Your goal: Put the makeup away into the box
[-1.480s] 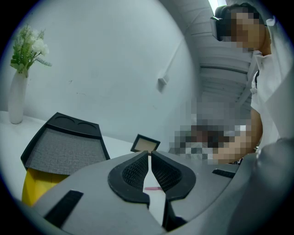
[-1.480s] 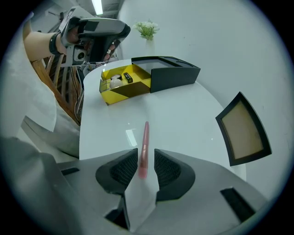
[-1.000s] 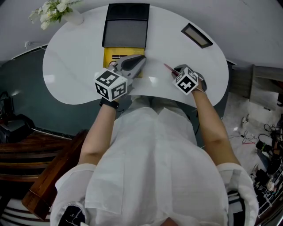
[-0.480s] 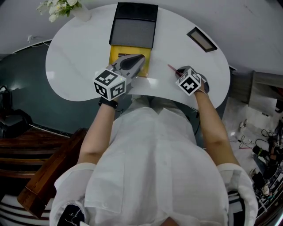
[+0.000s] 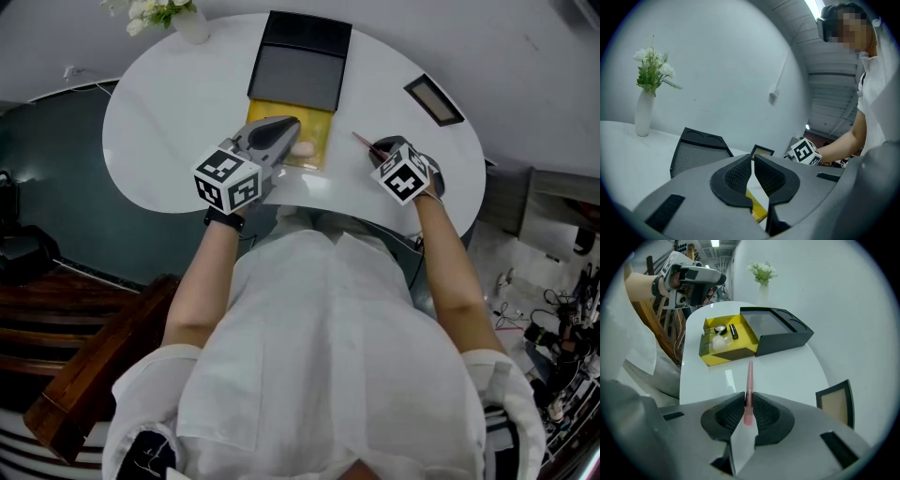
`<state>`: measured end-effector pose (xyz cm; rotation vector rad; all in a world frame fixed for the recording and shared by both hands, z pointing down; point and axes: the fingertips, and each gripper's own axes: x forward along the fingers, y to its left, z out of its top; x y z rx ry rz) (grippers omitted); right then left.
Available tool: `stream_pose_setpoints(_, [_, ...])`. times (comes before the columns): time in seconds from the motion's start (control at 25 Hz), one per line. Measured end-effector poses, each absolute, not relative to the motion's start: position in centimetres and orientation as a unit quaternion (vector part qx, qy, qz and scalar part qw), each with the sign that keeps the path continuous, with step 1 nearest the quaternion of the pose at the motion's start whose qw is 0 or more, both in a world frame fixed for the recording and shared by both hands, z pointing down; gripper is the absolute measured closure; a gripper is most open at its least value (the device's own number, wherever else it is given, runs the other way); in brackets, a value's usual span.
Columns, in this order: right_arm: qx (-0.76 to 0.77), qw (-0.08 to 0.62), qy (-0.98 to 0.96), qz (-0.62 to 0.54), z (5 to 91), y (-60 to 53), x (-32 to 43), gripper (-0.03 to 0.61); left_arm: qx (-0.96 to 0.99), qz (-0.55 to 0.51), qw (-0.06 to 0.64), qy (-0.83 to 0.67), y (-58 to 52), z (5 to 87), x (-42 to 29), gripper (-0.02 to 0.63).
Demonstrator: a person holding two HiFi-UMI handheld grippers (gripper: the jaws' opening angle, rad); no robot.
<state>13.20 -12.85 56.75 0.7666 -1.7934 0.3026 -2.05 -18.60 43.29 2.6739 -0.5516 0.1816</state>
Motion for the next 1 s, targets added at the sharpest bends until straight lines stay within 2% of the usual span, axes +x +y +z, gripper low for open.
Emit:
stream_pose_setpoints(0.44, [0.277,0.54,-0.792,0.065,53.8,-17.2,5.4,0.525,0.944,0.053,0.206,-0.252,-20.1,43.4,-8.2,0.594])
stream_pose_setpoints(1.0, [0.202,0.551,-0.809,0.024,55.7,-19.6,-3.2,0.525,0.924,0.051,0.218,-0.308,-20.6,44.4,-15.3,0.594])
